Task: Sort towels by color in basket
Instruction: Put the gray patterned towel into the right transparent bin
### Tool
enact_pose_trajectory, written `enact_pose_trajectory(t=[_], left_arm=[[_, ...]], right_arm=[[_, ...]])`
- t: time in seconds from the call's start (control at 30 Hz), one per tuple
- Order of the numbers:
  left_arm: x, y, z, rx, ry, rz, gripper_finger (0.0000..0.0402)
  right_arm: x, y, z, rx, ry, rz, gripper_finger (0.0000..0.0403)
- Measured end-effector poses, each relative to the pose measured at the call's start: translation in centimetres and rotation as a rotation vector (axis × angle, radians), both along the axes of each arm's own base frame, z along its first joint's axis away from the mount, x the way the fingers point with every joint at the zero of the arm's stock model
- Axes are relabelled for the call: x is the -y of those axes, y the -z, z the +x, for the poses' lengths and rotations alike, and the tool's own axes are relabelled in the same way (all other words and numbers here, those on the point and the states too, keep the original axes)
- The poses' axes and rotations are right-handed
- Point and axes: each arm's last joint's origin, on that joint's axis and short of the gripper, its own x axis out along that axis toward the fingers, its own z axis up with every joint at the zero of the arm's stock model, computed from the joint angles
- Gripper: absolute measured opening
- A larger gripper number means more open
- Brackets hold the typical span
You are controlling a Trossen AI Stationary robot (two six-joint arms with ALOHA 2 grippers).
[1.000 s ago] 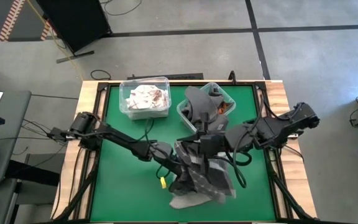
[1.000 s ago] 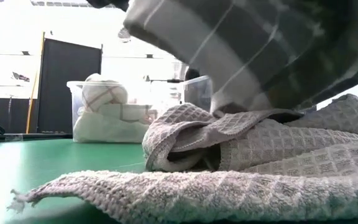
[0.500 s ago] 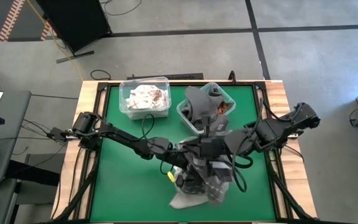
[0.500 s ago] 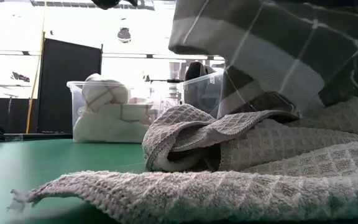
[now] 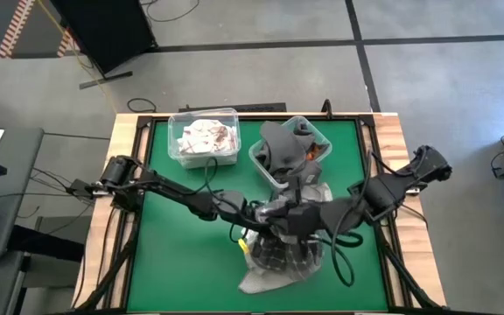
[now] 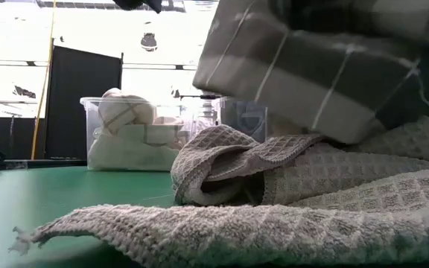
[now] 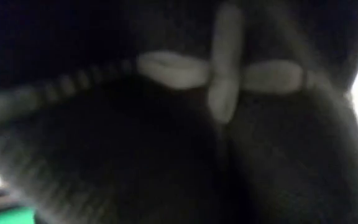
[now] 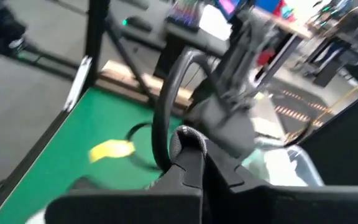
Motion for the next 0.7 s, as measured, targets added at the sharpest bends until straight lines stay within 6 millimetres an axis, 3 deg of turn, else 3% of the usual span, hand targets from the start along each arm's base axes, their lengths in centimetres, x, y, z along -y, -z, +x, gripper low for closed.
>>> enact_pose_trajectory(t=[0.27, 0.47, 0.57, 0.7], left_arm=[[-0.9, -1.4, -1.7, -0.169, -0.173, 0.16, 0.0003], [-1.5, -3.1, -3.5, -0.251, -0.236, 0.235, 0.0002], [-1.4, -2.4, -3.8, -0.326, -0.237, 0.254, 0.0001], [-1.3, 0.0, -3.7, -0.488, -0.304, 0.298, 0.0001]], right_arm=[[-3.3, 2.4, -3.6, -0.237, -0.045, 0.049, 0.0025], [-4.9, 5.0, -5.8, -0.392, 0.038, 0.159, 0.0026], [-4.9, 7.2, -5.8, -0.438, 0.122, 0.209, 0.0026], [-4.0, 11.4, -5.3, -0.506, 0.265, 0.225, 0.003]])
